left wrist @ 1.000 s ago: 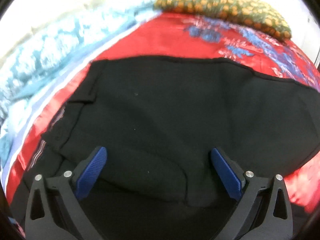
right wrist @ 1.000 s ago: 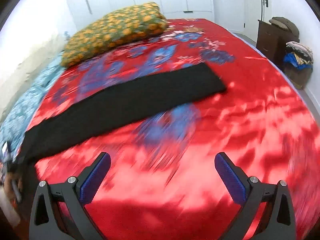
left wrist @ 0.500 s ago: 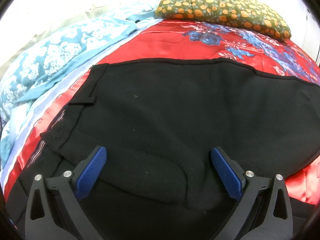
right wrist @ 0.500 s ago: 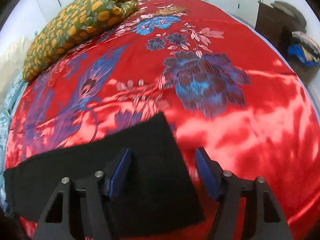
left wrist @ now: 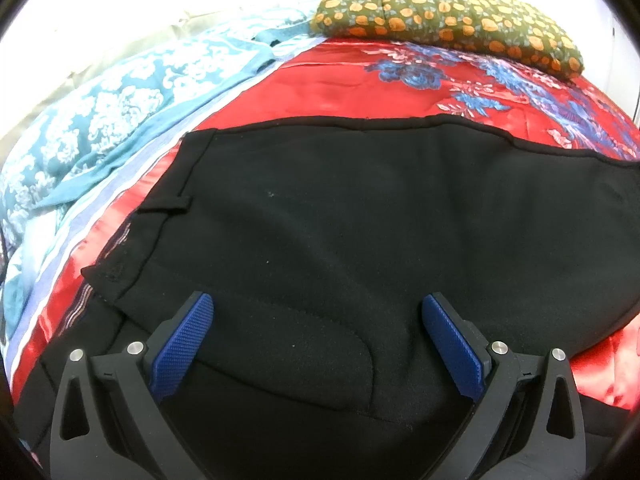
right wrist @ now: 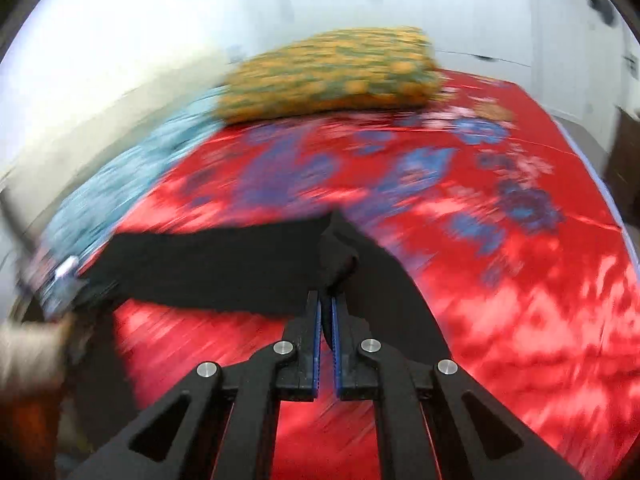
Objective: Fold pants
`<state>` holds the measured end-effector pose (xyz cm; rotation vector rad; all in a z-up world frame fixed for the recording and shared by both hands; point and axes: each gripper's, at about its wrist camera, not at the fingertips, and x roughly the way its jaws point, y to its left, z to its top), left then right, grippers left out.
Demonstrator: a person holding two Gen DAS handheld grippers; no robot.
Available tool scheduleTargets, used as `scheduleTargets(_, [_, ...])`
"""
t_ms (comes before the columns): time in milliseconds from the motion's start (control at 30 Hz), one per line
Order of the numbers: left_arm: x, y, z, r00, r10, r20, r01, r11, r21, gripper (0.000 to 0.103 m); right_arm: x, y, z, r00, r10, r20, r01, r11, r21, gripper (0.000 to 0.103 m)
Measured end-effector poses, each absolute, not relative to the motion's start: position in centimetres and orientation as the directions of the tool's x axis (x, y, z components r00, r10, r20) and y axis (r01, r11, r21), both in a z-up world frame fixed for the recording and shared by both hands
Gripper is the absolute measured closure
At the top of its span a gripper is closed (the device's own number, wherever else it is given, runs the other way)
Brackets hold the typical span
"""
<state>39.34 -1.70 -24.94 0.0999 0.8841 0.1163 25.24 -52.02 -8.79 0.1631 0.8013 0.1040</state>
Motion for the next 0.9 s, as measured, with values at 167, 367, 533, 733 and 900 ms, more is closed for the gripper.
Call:
scheduleTargets(167, [39.5,-1.9,-24.7,0.616,0.157,-0.772,-0.062,0.987,0.151,0.000,10.4,-44.1,-10.5,0.601,0.114,-0.791,0.026,0.986,0.162,0.097])
scheduleTargets(367, [38.6,-1.8,-21.8,0.507,0.125,-0.853,-0.023,0.991,0.132,0.001,-0.2,-41.3,-12.2,0.485,-0.328,-0.811,0.351,0.922,-0.163,0.033])
scheduleTargets(533, [31.4,-2.5,-17.9,0.516,-0.051,-0.855,0.084,0.996,-0.008,0.001,-1.2,-36.5,-7.4,0.637,-0.458,-0.620,0.457,0.872,-0.175,0.000])
scheduleTargets(733, [22.1,-4.2,-18.4,0.564,-0.149,-0.812,0.199,0.979,-0.042,0.001,6.4,-27.5,-13.0,0.633,-0.270,-0.725,0.357,0.933,-0.036,0.000])
scheduleTargets(900, [22.1,-3.8,-19.1,0.543,-0.198,-0.816,0.234,0.969,-0.080,0.001,10.8,-22.9,-19.8,0.534,-0.176,-0.827,0.303,0.953,-0.007,0.000])
